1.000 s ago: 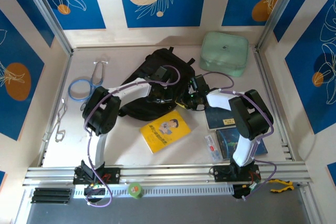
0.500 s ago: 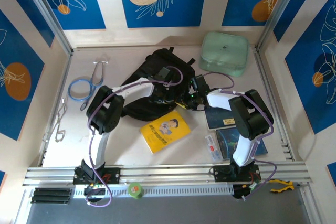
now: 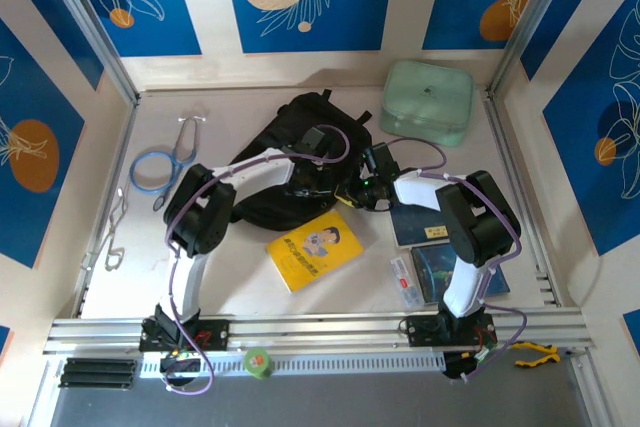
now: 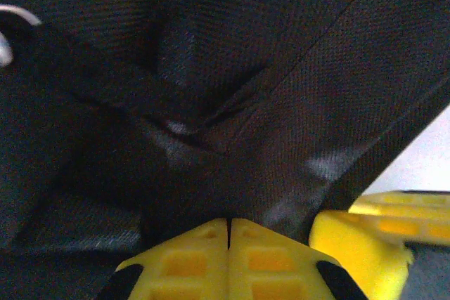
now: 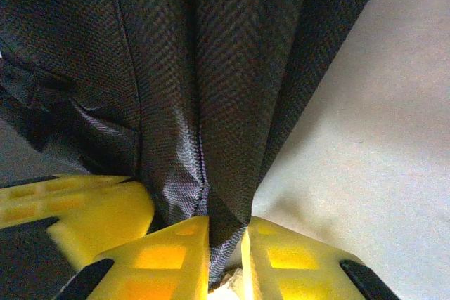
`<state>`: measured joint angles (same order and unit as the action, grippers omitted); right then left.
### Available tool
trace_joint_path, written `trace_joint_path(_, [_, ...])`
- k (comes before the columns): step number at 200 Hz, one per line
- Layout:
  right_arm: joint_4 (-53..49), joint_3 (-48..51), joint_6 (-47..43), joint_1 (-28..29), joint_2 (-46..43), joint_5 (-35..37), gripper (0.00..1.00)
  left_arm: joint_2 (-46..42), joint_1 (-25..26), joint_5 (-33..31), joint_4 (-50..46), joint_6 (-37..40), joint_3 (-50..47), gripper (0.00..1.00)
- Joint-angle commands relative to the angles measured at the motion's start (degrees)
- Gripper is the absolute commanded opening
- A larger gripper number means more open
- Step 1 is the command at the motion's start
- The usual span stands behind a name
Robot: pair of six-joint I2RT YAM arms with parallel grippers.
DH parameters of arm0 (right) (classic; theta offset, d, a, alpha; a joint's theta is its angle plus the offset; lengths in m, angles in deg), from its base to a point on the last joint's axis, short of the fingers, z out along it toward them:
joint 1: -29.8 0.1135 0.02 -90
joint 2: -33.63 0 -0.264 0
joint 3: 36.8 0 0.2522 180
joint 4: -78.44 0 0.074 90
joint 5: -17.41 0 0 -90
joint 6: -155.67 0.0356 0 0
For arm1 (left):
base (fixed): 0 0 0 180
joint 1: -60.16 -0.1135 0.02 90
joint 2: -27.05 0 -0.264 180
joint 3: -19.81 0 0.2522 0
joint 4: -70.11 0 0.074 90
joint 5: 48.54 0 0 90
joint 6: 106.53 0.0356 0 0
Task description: Pack books, pencil case, and school supplies into a backpack
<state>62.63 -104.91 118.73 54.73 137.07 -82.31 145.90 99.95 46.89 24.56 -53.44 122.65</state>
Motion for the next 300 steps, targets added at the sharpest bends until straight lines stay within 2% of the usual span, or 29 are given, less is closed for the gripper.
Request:
trace_joint_path(1, [-2.21,1.28,0.43,0.18,0.32,-0.60,0.19,-5.84,0.35,-1.04,0.59,1.70,-2.91,0.01])
trace_joint_path(80, [-1.80,1.26,0.73,0.65,0.02,0.45,0.16,-11.89,0.30,-3.98,-3.14,2.22,-8.14,0.00])
trace_joint_path(152, [-4.76,-0.50,-1.58,2.89,-0.58,7.65,0.00,-18.27,0.07,-14.87,-7.81,-1.62,-16.06,0.00])
trace_joint_path(185, [-5.34,-1.06,-1.03,3.37,-0.36,10.50,0.00,-23.32,-0.66,-19.46,-9.71,-4.12,-20.05,0.00])
trace_joint_path(238, [-5.19,-2.05,-1.59,4.50,0.46,9.84,0.00,-24.82,-1.24,-16.66,-7.21,-5.15,-21.99,0.00])
trace_joint_path(265, [-6.18,-1.90,-0.60,4.69,0.38,11.35,0.00,-27.21,-1.53,-22.83,-11.39,-4.84,-21.99,0.00])
trace_joint_path(300, [-6.23,-2.46,0.46,4.69,0.45,12.82,0.00,-31.22,-2.50,-26.57,-14.78,-4.88,-25.03,0.00])
